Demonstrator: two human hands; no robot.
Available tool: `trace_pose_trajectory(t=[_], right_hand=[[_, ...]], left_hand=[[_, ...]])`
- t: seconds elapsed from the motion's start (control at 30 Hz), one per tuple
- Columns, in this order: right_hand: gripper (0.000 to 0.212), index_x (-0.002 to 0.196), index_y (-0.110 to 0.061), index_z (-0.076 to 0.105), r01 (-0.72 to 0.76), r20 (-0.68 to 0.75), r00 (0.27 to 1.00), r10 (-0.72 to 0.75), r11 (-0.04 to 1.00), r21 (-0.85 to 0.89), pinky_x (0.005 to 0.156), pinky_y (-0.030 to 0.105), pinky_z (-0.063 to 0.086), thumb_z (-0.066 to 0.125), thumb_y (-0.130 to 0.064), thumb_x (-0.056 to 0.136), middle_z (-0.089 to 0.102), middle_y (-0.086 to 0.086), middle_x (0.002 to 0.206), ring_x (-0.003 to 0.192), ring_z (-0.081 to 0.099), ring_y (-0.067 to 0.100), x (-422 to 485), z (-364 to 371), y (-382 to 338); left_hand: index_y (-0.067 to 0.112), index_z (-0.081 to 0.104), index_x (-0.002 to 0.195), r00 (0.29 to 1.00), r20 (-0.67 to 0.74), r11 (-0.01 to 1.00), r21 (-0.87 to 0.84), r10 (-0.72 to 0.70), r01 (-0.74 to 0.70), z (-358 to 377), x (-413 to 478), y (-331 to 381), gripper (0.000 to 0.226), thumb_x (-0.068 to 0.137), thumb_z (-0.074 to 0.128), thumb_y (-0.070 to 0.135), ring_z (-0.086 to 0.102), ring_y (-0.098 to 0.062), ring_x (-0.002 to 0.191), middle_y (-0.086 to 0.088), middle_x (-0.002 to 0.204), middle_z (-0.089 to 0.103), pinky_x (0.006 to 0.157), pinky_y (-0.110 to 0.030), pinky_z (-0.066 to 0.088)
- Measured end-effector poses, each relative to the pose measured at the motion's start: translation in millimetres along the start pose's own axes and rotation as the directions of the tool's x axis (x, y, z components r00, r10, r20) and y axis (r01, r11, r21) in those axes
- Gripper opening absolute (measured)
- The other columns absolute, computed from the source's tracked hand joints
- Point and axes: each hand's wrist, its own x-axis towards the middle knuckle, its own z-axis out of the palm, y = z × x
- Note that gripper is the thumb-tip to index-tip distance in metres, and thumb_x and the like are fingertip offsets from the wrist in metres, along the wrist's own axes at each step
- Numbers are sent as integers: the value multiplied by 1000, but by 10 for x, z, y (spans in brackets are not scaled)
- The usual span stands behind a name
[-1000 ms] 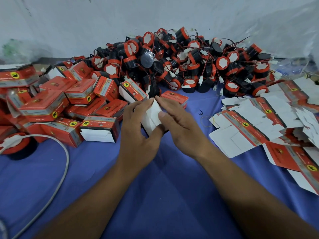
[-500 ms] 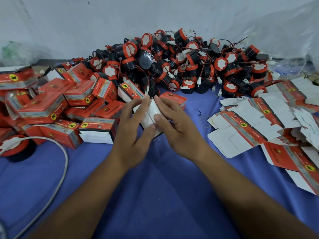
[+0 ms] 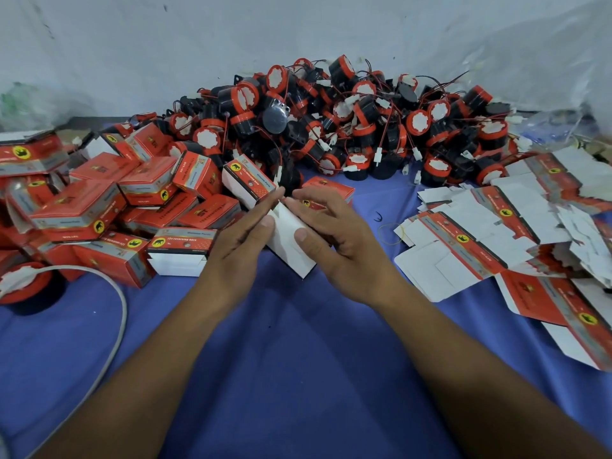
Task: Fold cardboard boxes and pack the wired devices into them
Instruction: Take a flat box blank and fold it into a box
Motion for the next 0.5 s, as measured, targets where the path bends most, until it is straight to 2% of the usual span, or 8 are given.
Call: trace_pose_trajectory(t=[0.07,0.1,0.17,0.23,0.3,0.37,0.43,0.5], right_hand=[[39,136,-5,60,-54,65,996,53,998,21,95,24,44,55,-12,98,48,12,141,110,56,7,-11,-7,15],[39,136,-6,60,-86,101,992,82,995,42,96,23,43,56,-11,98,46,11,143,113,56,9,-13,-10,19],[38,136,-7,59,-130,158,981,116,988,80,101,27,42,57,-6,98,44,11,146,126,52,17,-18,-12,19],[41,138,-11,57,-167,194,970,146,981,96,109,32,40,57,-3,98,41,10,148,137,43,19,-14,-20,12],[50,145,-18,49,-230,230,952,204,969,92,113,27,36,60,-5,98,38,6,147,139,38,13,3,-38,1],[65,153,-25,36,-332,273,914,300,940,77,110,19,34,65,-11,97,36,1,146,136,38,7,21,-68,9],[76,156,-28,27,-435,312,862,399,899,55,108,22,40,70,-19,94,40,-3,144,132,44,7,36,-112,27],[78,155,-25,30,-478,338,836,432,876,62,102,22,47,74,-21,91,53,-11,131,121,55,2,39,-161,38]], left_hand=[[44,64,125,999,3,997,-61,-39,39,6,-15,-42,36,93,54,34,49,-12,135,11,141,57,109,-38,43],[46,65,123,999,-3,997,-67,-45,44,12,-24,-59,36,94,53,30,50,-12,134,11,140,58,110,-42,42],[50,66,120,999,-16,999,-40,-32,31,34,-36,-79,39,95,50,25,53,-12,131,13,135,61,111,-46,41],[52,65,120,1000,-23,1000,-3,-13,13,53,-37,-81,40,96,49,24,56,-11,128,15,131,64,109,-46,43],[50,65,120,1000,-25,1000,21,5,-4,50,-35,-80,37,98,48,26,59,-13,123,12,127,66,105,-44,46],[45,66,120,1000,-13,999,35,7,-7,27,-34,-72,32,99,47,29,61,-18,119,8,122,67,102,-44,48],[42,64,120,999,30,994,101,30,-32,2,-40,-49,28,99,48,34,61,-16,114,11,120,66,97,-36,49],[41,61,123,995,76,978,194,59,-73,-14,-45,-24,29,97,49,41,60,-8,111,16,120,64,92,-20,47]])
